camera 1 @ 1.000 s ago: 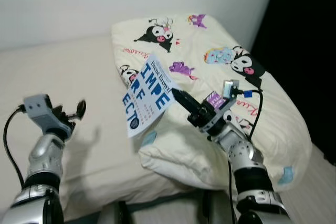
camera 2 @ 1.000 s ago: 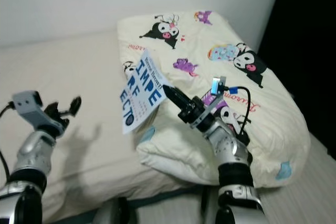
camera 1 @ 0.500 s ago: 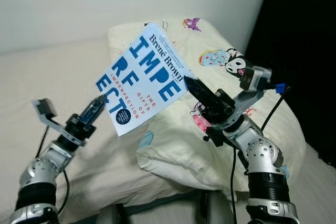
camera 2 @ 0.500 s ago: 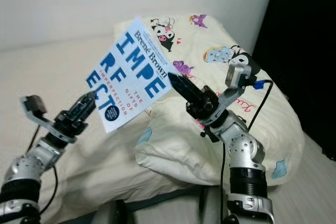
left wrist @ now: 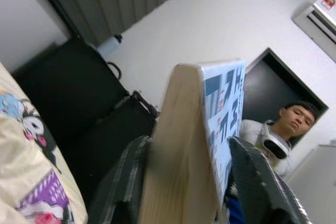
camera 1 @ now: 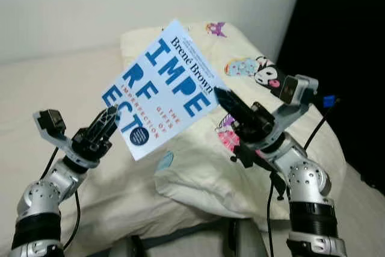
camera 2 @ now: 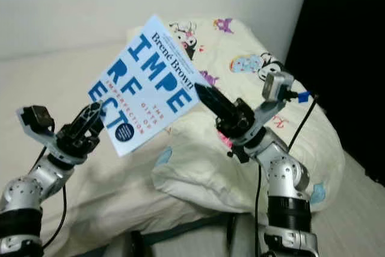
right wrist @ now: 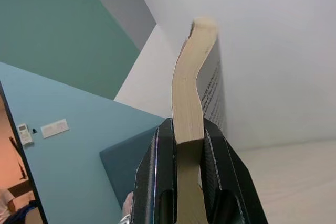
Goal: Clean up the room
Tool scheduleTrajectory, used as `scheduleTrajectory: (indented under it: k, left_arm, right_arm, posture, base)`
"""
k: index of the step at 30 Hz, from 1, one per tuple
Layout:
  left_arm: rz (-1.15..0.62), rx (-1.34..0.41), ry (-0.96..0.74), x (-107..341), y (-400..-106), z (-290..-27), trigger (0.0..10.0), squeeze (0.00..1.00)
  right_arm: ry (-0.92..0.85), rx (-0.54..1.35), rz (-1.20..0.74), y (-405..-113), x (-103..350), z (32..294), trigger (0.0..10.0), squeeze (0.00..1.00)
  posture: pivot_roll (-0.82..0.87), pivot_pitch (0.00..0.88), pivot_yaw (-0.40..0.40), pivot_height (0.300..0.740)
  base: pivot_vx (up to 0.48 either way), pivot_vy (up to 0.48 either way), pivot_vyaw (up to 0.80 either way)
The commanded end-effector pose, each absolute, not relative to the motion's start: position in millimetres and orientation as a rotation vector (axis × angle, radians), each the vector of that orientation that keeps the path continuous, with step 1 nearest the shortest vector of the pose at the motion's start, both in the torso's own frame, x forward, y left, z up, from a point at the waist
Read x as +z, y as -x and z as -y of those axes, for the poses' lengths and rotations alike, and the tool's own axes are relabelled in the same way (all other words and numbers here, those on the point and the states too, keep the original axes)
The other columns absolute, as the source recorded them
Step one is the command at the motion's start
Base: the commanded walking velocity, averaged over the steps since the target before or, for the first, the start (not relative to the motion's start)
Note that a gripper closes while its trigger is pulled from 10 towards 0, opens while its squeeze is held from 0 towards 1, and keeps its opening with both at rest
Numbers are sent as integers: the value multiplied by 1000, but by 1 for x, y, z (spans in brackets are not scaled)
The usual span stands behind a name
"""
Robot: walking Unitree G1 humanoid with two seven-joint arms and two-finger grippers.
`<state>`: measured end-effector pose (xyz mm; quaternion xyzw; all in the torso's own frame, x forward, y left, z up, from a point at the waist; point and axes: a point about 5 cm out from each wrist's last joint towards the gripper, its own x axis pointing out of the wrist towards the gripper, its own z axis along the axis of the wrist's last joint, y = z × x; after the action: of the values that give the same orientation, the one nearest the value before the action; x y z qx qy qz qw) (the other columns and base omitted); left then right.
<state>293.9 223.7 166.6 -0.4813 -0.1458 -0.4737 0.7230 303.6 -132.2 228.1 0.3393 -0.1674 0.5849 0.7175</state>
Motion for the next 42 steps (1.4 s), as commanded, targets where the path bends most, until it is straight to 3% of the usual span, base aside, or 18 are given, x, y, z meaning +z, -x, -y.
scheduleTrajectory:
  k: [1, 16, 17, 18, 19, 20, 21, 34, 42]
  left_arm:
    - [362, -1143, 1054, 178, -288, -221, 0, 0]
    - [330, -1201, 1032, 180, -283, -208, 0, 0]
    - [327, -1202, 1029, 180, -282, -208, 0, 0]
    - [325, -1203, 1019, 181, -282, -208, 0, 0]
    - [325, -1203, 1019, 181, -282, -208, 0, 0]
    - [324, -1207, 995, 184, -281, -209, 0, 0]
    - [313, -1214, 909, 192, -281, -211, 0, 0]
    - [294, -1279, 511, 244, -282, -222, 0, 0]
    - [139, -1427, 370, 237, -277, -195, 0, 0]
  right_arm:
    - [-746, 1317, 337, -301, 227, 123, 0, 0]
    - [-636, 1185, 214, -311, 208, 120, 0, 0]
    - [-616, 1150, 204, -314, 206, 121, 5608, 0]
    - [-619, 1088, 205, -321, 205, 124, 10000, 0]
    - [-619, 1088, 205, -321, 205, 124, 10000, 0]
    - [-634, 1032, 214, -326, 205, 129, 10000, 922]
    - [-665, 994, 232, -327, 205, 140, 10000, 1000]
    - [-623, 996, 270, -304, 208, 181, 10000, 1000]
    - [-520, 1066, 128, -298, 194, 165, 10000, 1000]
  posture:
    - [-70, 58, 23, 550]
    - [-74, 62, 24, 550]
    - [-74, 62, 24, 550]
    - [-75, 64, 24, 550]
    - [-75, 64, 24, 550]
    - [-76, 64, 24, 550]
    - [-77, 66, 22, 550]
    - [-96, 75, 21, 550]
    - [-105, 76, 16, 550]
  base:
    - [0, 0, 0]
    - [0, 0, 0]
    - [0, 0, 0]
    - [0, 0, 0]
    - [0, 0, 0]
    - [0, 0, 0]
    - [0, 0, 0]
    - [0, 0, 0]
    - [0, 0, 0]
